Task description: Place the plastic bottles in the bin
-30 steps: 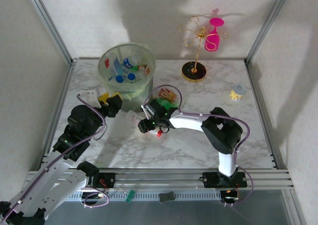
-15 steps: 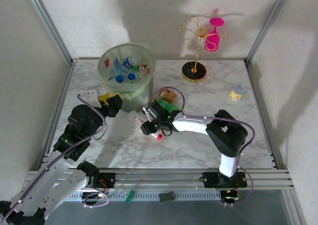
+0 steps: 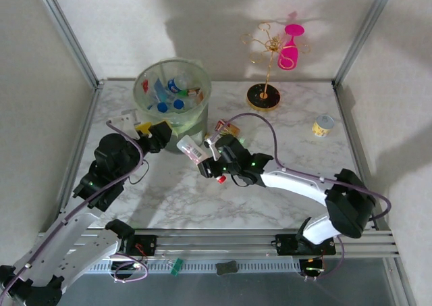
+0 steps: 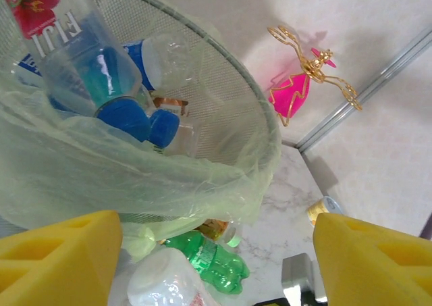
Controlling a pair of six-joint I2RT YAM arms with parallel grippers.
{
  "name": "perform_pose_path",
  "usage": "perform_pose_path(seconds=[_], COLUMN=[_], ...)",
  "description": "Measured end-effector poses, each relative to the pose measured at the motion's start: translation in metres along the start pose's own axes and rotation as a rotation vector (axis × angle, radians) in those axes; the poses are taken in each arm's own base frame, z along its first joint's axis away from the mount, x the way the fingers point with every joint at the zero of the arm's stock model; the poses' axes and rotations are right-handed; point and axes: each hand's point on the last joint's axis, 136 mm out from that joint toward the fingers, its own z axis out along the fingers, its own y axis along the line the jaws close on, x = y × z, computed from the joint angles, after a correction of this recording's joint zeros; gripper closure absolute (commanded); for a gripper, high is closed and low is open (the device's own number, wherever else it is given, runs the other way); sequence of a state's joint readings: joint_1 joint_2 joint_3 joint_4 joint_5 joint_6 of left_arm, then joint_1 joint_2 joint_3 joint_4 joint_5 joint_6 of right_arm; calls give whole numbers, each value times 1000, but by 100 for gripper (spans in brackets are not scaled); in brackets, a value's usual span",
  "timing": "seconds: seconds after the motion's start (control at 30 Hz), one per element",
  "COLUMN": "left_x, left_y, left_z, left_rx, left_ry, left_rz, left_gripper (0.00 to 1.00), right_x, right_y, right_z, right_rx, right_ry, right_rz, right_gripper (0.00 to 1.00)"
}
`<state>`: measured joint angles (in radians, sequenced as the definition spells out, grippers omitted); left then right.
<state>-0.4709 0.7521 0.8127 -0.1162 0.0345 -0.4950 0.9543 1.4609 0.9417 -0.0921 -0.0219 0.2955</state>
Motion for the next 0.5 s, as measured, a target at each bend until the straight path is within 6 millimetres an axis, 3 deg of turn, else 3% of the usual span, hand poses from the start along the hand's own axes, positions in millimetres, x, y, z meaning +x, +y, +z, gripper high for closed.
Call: perform_pose_path(seconds=[0.27,0.5], left_x=[-3,18], left_y=[-22,-61], left_z=[2,12], left_rx=[75,208], left_ry=[31,145], left_rz=[-5,11], left_gripper=[22,18], right_x=[-20,-48], right_y=[8,5], right_z=[-45,-82], right_rx=[-30,19], right_ry=[-114,-227], right_rz=[-58,-74], right_gripper=[47,46])
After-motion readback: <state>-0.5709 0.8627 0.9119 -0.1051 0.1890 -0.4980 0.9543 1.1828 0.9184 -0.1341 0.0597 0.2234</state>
